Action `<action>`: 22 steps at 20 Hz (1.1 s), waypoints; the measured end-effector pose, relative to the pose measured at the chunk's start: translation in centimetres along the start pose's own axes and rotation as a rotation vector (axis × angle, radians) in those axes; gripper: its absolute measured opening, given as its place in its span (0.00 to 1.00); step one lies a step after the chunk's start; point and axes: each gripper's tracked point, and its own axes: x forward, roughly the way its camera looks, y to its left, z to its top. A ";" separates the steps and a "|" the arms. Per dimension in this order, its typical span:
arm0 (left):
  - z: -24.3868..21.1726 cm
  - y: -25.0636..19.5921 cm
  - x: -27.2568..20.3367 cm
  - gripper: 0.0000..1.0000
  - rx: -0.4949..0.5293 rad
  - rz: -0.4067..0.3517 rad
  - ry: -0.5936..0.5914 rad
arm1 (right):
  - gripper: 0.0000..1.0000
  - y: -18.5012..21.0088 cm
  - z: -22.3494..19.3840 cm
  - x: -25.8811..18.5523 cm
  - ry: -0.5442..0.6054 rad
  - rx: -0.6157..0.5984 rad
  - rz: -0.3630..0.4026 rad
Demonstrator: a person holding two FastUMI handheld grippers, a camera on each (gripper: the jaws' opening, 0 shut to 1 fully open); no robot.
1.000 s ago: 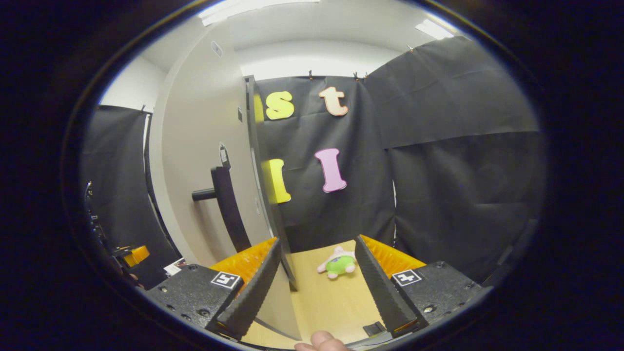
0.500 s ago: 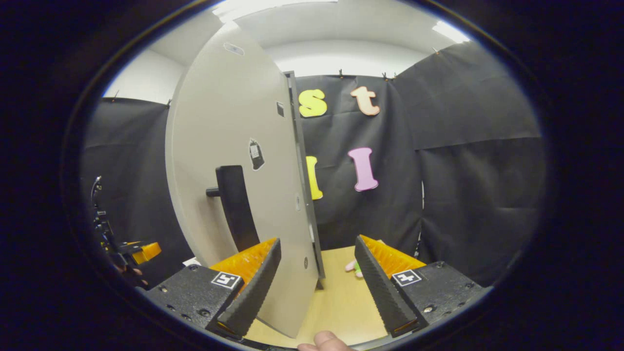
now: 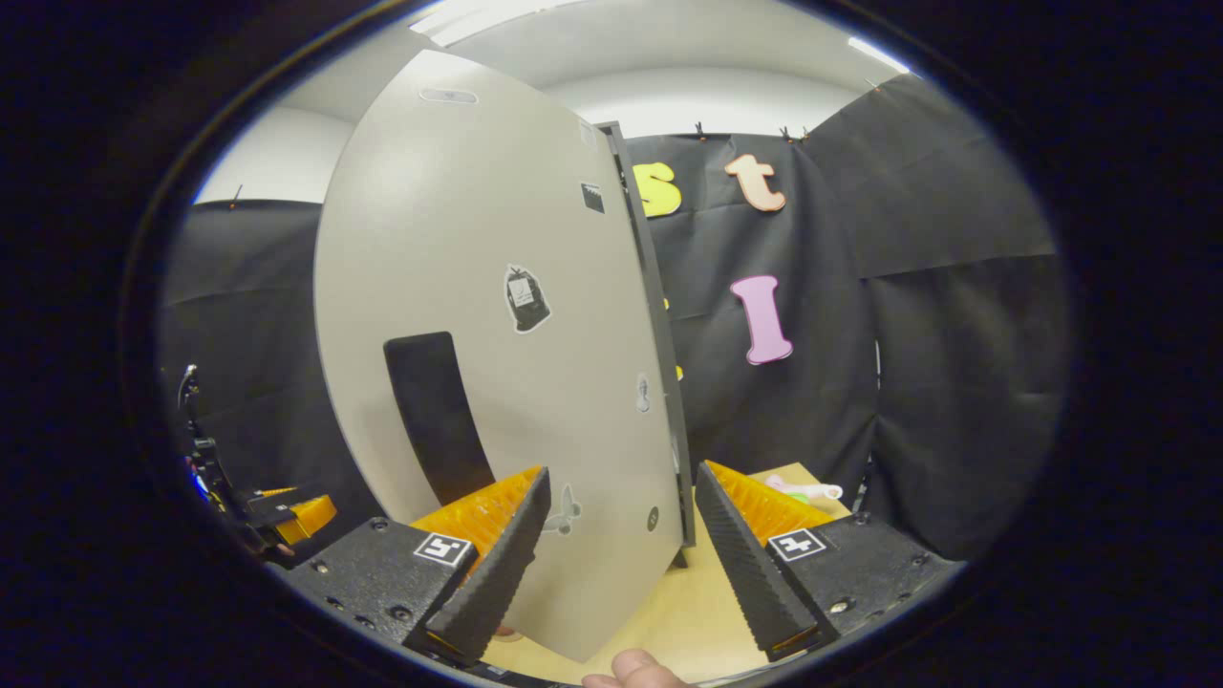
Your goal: Open the cabinet door with the right hand, grasp the bottle in the cabinet with the left hand and place it on the coaster, then close the cabinet door with the right hand.
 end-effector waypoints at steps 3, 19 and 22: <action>-0.2 0.9 -0.4 0.89 0.016 0.023 -0.004 | 0.98 2.0 -0.2 1.4 0.010 -0.002 0.055; -1.1 2.5 0.2 0.89 -0.012 0.107 0.032 | 0.94 4.3 -2.0 4.8 0.102 0.021 0.177; -1.2 1.6 0.6 0.89 0.003 0.086 0.032 | 0.99 3.7 -2.2 4.5 0.105 0.020 0.163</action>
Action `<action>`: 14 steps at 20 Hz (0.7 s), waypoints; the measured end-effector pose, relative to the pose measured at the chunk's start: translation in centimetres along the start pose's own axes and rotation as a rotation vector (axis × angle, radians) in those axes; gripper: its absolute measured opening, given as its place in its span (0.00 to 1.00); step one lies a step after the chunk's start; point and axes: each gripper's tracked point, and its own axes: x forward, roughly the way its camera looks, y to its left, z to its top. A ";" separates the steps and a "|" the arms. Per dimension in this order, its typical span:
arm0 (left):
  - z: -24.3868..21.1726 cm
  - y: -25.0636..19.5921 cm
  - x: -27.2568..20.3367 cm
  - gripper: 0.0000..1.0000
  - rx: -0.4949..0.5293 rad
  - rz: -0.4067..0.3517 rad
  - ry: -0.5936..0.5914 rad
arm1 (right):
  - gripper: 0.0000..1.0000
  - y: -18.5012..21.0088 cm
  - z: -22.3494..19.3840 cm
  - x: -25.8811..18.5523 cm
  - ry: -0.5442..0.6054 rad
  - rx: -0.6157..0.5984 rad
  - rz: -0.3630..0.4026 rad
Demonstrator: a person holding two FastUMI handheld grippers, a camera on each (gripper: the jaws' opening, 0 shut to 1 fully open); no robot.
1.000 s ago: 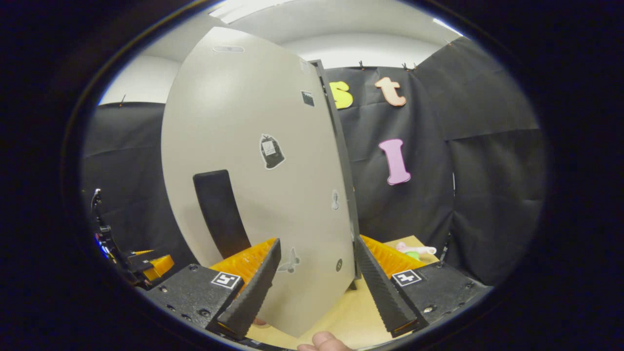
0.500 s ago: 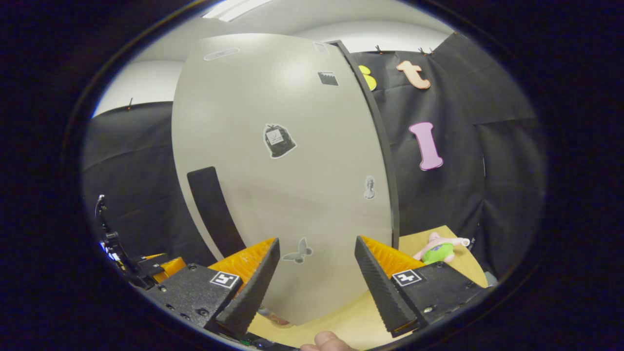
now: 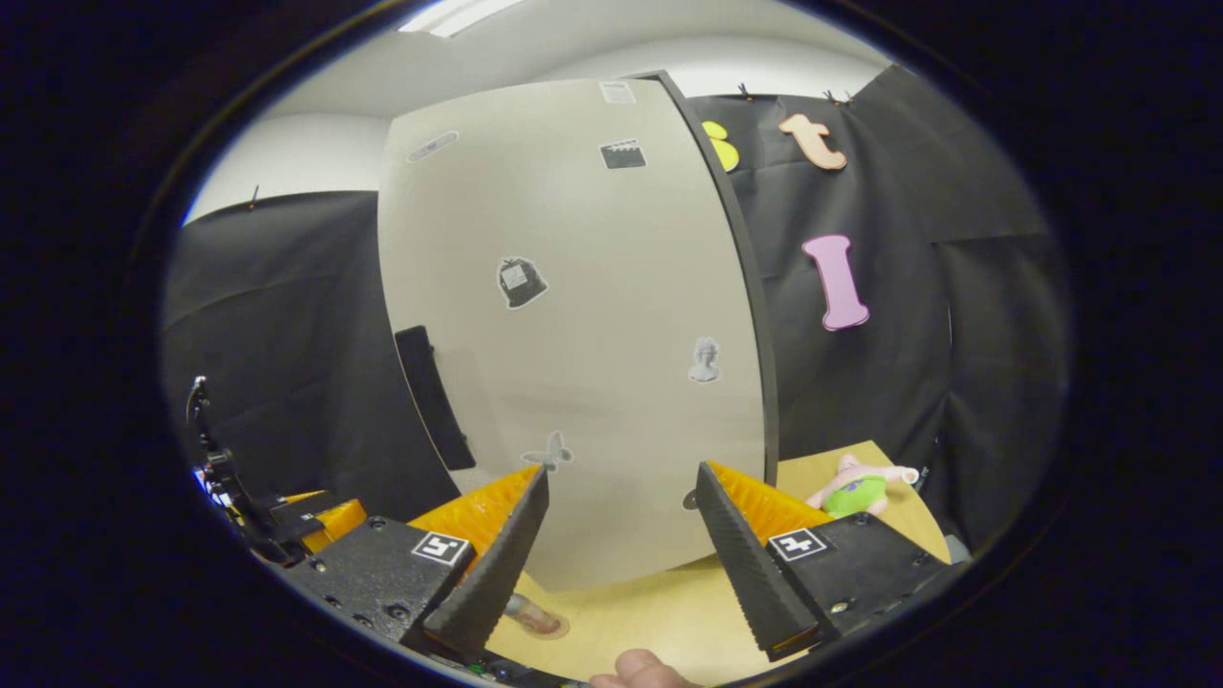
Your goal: Open the cabinet door with the right hand, grasp the bottle in the cabinet with the left hand and place it on the coaster, then close the cabinet door with the right hand.
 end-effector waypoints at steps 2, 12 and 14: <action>0.2 -0.6 -0.1 0.89 0.000 -0.023 -0.005 | 0.99 -0.6 0.2 -0.6 -0.006 -0.002 -0.021; 3.3 -8.0 0.0 0.92 0.083 -0.205 -0.146 | 0.99 -6.7 1.0 -8.4 -0.082 0.008 -0.248; 3.2 -10.0 -0.6 0.93 0.097 -0.267 -0.154 | 0.99 -8.1 0.9 -10.5 -0.090 0.007 -0.315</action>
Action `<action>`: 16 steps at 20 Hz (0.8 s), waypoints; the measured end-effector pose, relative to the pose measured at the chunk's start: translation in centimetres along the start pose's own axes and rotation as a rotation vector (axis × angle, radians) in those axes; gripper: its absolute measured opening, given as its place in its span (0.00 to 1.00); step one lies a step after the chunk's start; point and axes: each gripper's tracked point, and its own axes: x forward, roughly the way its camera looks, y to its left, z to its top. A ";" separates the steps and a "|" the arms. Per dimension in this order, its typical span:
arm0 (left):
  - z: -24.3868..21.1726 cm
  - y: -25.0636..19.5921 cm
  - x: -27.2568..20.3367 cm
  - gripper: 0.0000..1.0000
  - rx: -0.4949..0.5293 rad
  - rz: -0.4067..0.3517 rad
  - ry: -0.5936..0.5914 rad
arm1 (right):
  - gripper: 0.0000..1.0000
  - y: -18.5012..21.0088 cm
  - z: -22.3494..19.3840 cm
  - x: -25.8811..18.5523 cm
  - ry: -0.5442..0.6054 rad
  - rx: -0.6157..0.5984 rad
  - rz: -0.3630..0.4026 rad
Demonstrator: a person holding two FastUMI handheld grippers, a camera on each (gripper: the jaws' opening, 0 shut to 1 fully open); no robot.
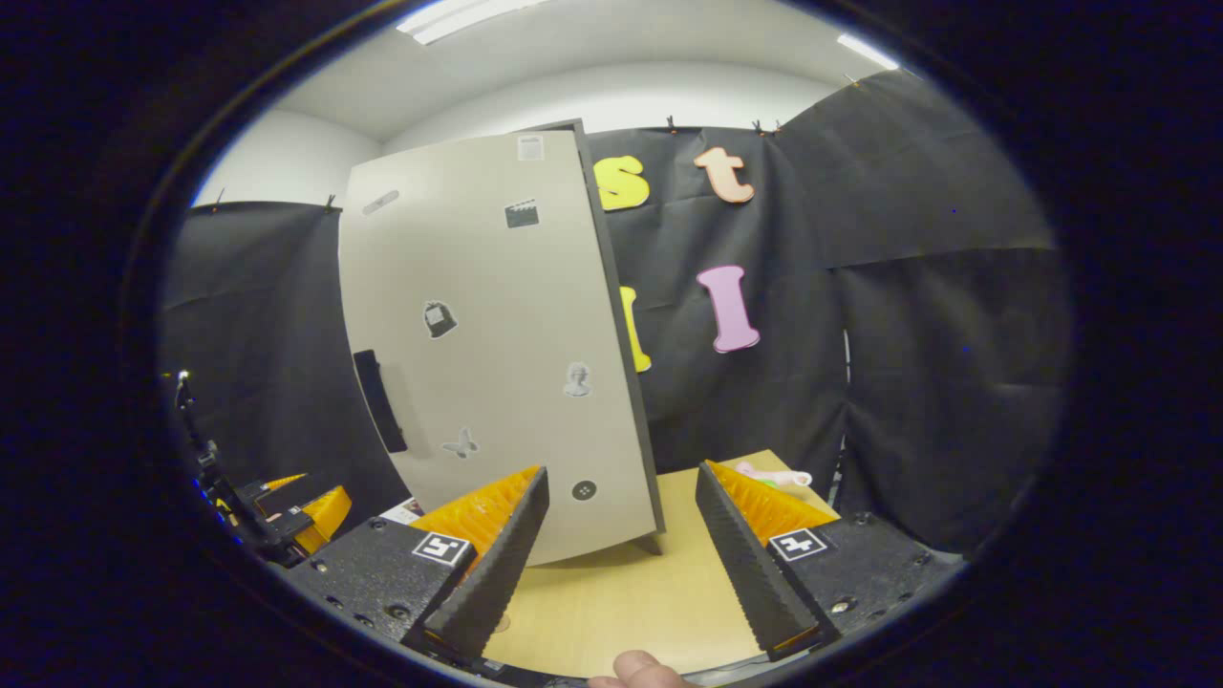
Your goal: Open the cabinet door with the right hand, grasp the bottle in the cabinet with the left hand and place it on the coaster, then close the cabinet door with the right hand.
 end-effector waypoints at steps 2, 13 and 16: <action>0.4 -2.1 -0.2 0.93 0.005 -0.060 -0.024 | 0.99 -1.4 0.2 -1.6 -0.010 0.009 -0.058; 0.3 -5.6 -0.9 0.96 -0.023 -0.065 -0.001 | 0.94 -0.7 -2.3 0.9 -0.166 -0.154 -0.130; -2.2 -4.4 0.3 0.95 -0.006 0.008 0.065 | 0.99 1.5 -7.2 4.5 -0.082 -0.159 -0.040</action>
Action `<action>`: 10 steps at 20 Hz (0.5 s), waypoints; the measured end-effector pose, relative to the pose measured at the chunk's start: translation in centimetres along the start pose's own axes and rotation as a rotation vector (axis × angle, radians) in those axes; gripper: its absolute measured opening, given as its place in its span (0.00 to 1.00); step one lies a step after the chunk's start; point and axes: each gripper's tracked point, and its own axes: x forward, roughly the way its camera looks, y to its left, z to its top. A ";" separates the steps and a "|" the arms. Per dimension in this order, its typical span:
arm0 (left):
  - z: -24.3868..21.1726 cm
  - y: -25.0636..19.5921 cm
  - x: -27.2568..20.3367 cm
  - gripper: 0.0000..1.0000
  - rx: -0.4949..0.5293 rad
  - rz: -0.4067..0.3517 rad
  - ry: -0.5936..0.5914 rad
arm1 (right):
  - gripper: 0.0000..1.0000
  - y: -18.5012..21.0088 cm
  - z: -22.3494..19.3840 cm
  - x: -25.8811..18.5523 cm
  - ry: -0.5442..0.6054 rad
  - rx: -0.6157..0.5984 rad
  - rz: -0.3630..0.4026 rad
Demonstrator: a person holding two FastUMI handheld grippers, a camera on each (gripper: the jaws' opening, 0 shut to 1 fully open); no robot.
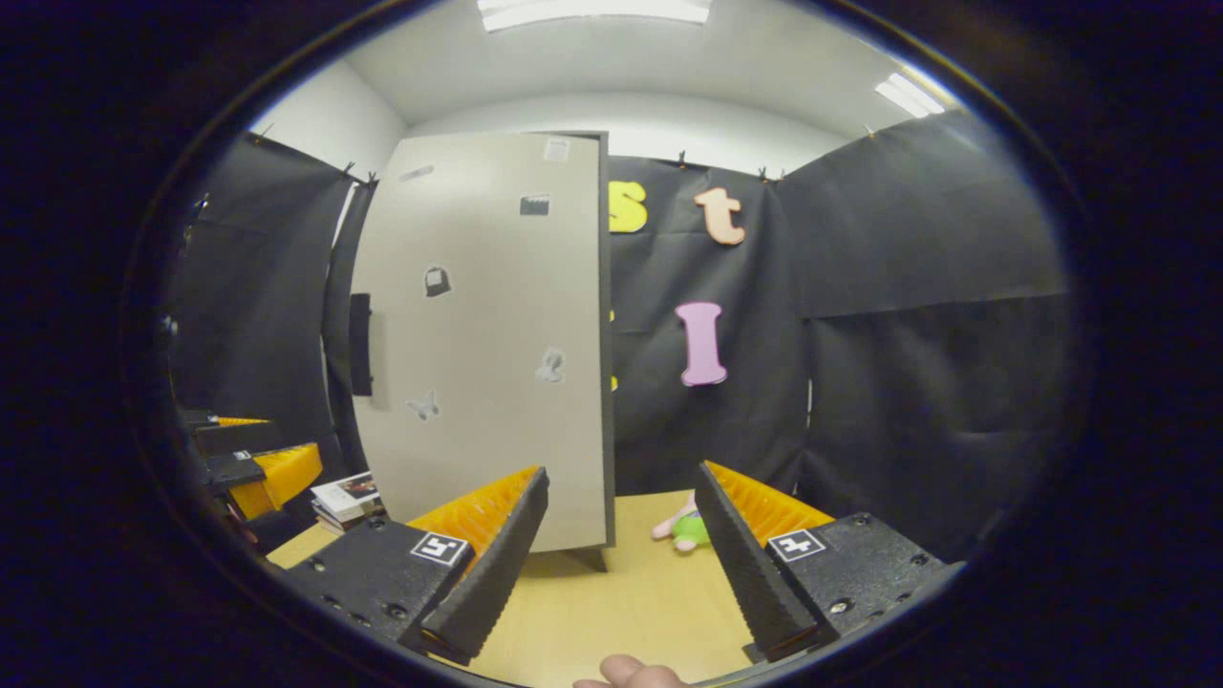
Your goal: Open the cabinet door with the right hand, grasp the bottle in the cabinet with the left hand and place it on the coaster, then close the cabinet door with the right hand.
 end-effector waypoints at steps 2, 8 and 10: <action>-1.6 -0.5 0.6 0.95 -0.075 0.005 0.023 | 0.95 1.1 -2.4 1.2 0.059 0.029 0.026; -2.3 1.3 1.2 0.95 -0.082 0.083 0.024 | 0.95 3.5 -4.6 3.4 0.151 0.089 0.049; -2.7 1.1 1.5 0.95 -0.056 0.082 0.038 | 0.99 5.0 -4.2 3.6 0.159 0.052 0.087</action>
